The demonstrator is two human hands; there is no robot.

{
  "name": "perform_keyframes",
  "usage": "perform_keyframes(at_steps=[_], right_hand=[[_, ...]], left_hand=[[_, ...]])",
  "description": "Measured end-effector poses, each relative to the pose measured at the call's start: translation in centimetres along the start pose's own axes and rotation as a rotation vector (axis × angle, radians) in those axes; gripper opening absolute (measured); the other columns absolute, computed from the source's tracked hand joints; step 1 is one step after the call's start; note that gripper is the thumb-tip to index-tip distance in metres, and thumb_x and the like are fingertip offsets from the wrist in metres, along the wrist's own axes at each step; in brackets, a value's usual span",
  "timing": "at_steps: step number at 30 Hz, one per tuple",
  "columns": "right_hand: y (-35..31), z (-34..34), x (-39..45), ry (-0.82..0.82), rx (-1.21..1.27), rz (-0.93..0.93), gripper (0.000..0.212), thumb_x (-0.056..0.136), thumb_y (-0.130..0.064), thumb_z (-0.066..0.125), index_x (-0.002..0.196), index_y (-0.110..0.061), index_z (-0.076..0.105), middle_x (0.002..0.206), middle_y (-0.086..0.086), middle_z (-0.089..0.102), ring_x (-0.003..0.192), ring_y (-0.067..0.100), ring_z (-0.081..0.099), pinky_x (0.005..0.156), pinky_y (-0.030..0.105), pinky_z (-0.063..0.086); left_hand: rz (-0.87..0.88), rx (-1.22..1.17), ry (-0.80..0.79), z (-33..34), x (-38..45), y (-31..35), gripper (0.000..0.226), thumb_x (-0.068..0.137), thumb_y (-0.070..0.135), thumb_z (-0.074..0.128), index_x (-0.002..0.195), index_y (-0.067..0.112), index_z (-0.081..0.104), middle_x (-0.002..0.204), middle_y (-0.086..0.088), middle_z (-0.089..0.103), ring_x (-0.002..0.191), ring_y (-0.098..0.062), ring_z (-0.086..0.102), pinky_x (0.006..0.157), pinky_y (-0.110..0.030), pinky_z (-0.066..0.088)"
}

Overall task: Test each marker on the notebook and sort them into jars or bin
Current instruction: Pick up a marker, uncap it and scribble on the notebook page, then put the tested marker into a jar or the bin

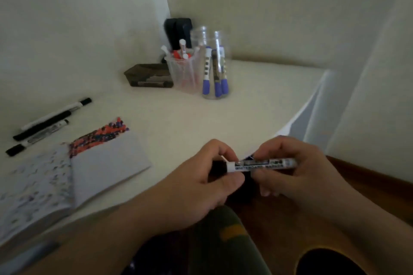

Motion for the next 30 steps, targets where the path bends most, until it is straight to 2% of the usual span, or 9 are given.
perform_keyframes(at_steps=[4, 8, 10, 13, 15, 17, 21, 24, 30], right_hand=[[8.7, -6.1, -8.5, 0.252, 0.082, 0.198, 0.013, 0.084, -0.01, 0.078, 0.088, -0.022, 0.073, 0.068, 0.014, 0.071, 0.058, 0.021, 0.068, 0.057, 0.027, 0.055], [21.2, -7.7, -17.0, 0.385, 0.088, 0.553, 0.01, 0.091, -0.009, 0.077, 0.098, -0.012, 0.07, 0.074, 0.009, 0.073, 0.065, 0.022, 0.07, 0.063, 0.029, 0.059], [27.1, -7.1, -21.2, 0.417, 0.121, 0.735, 0.009, 0.093, -0.014, 0.077, 0.099, -0.014, 0.071, 0.078, 0.006, 0.075, 0.07, 0.025, 0.072, 0.066, 0.033, 0.061], [33.6, -5.3, -26.6, 0.452, 0.201, 0.934, 0.011, 0.094, -0.016, 0.076, 0.102, -0.012, 0.07, 0.082, 0.008, 0.073, 0.068, 0.022, 0.069, 0.062, 0.029, 0.056], [37.1, -4.0, -29.3, 0.482, 0.235, 1.044, 0.014, 0.094, -0.017, 0.077, 0.102, -0.008, 0.07, 0.078, 0.012, 0.071, 0.06, 0.019, 0.065, 0.058, 0.028, 0.052], [40.3, -2.8, -31.4, 0.499, 0.235, 1.161, 0.017, 0.094, -0.018, 0.076, 0.101, -0.006, 0.069, 0.077, 0.014, 0.07, 0.057, 0.02, 0.063, 0.057, 0.032, 0.05], [46.0, -0.2, -33.7, 0.401, 0.161, 1.327, 0.02, 0.094, -0.029, 0.075, 0.106, -0.014, 0.068, 0.087, 0.014, 0.074, 0.061, 0.026, 0.069, 0.061, 0.04, 0.056], [47.6, 0.6, -33.0, 0.267, 0.082, 1.345, 0.024, 0.094, -0.031, 0.074, 0.113, -0.018, 0.065, 0.093, 0.008, 0.072, 0.066, 0.023, 0.071, 0.056, 0.032, 0.054], [44.8, 0.5, -28.8, 0.092, 0.065, 1.239, 0.017, 0.094, -0.014, 0.073, 0.109, -0.014, 0.067, 0.075, 0.008, 0.068, 0.056, 0.015, 0.062, 0.055, 0.028, 0.049]], left_hand=[[-0.009, -0.031, -0.117, 11.4, 4.9, -1.7, 0.003, 0.104, 0.036, 0.056, 0.105, 0.033, 0.055, 0.074, 0.003, 0.063, 0.068, -0.014, 0.057, 0.068, -0.041, 0.052], [-0.233, -0.002, -0.312, 23.1, 9.2, -9.2, 0.006, 0.101, 0.038, 0.061, 0.097, 0.043, 0.062, 0.083, 0.005, 0.068, 0.073, -0.013, 0.062, 0.074, -0.047, 0.058], [-0.342, 0.09, -0.464, 28.1, 9.5, -12.7, 0.009, 0.103, 0.038, 0.058, 0.106, 0.044, 0.064, 0.097, 0.005, 0.067, 0.077, -0.013, 0.062, 0.07, -0.039, 0.055], [-0.449, 0.281, -0.707, 32.5, 8.6, -15.7, 0.032, 0.106, 0.032, 0.053, 0.138, 0.039, 0.055, 0.121, 0.0, 0.061, 0.081, -0.017, 0.06, 0.068, -0.035, 0.052], [-0.438, 0.404, -0.813, 33.5, 8.5, -16.2, 0.041, 0.107, 0.031, 0.052, 0.147, 0.036, 0.047, 0.135, -0.001, 0.055, 0.097, -0.022, 0.064, 0.084, -0.042, 0.059], [-0.43, 0.434, -0.811, 33.6, 8.9, -16.2, 0.041, 0.107, 0.031, 0.05, 0.148, 0.034, 0.048, 0.14, -0.001, 0.053, 0.111, -0.025, 0.062, 0.095, -0.044, 0.057], [-0.422, 0.37, -0.759, 33.6, 9.7, -16.3, 0.036, 0.109, 0.03, 0.048, 0.144, 0.031, 0.05, 0.141, 0.002, 0.053, 0.102, -0.018, 0.061, 0.085, -0.036, 0.054], [-0.414, 0.395, -0.786, 34.0, 9.6, -16.6, 0.033, 0.109, 0.031, 0.047, 0.141, 0.033, 0.051, 0.136, 0.001, 0.055, 0.104, -0.025, 0.065, 0.089, -0.047, 0.058], [-0.358, 0.41, -0.793, 33.7, 9.3, -15.9, 0.033, 0.109, 0.031, 0.047, 0.141, 0.031, 0.051, 0.138, 0.0, 0.056, 0.104, -0.021, 0.062, 0.088, -0.042, 0.057]])
Point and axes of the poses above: each hand's wrist, its own x-axis towards the middle knuckle, its own z-axis out of the palm, y = z × x, the point moved 8 cm from there along x, towards the middle knuckle
